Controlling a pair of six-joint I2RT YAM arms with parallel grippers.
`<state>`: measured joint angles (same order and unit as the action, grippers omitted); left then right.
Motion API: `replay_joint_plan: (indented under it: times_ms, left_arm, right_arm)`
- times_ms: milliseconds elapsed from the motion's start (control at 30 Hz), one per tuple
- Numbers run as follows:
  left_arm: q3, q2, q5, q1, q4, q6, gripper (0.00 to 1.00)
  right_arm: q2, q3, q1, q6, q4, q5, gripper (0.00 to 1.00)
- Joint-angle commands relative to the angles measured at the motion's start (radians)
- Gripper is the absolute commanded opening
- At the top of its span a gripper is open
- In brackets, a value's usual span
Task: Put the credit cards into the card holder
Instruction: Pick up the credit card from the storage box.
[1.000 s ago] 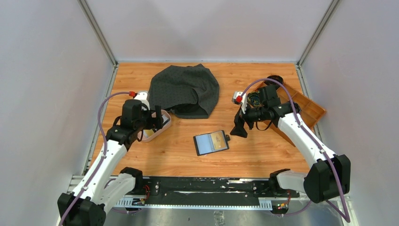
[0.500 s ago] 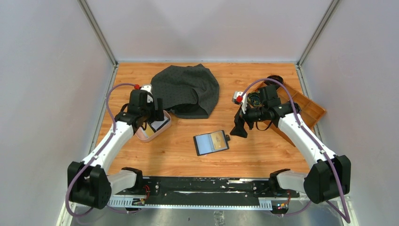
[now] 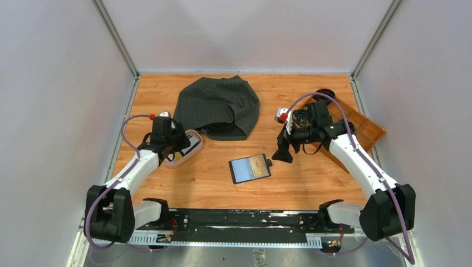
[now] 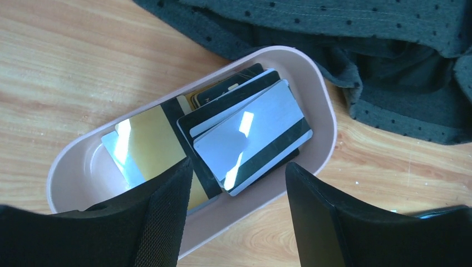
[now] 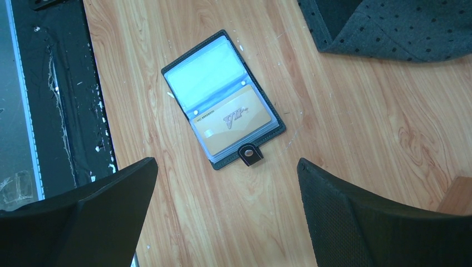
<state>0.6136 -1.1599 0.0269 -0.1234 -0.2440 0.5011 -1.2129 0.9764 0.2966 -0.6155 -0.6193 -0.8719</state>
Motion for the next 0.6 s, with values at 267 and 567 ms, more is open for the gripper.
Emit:
replay_joint_plan:
  times_ms: [267,567]
  left_arm:
    - [-0.052,-0.065,0.035,0.018,0.092,0.081,0.6]
    - [-0.067,-0.104,0.03,0.017,0.113,0.094,0.62]
  right_arm:
    - [0.01,-0.016,-0.016,0.004,0.006,-0.019,1.0]
    - [0.011,-0.016,-0.016,0.001,0.006,-0.012,1.0]
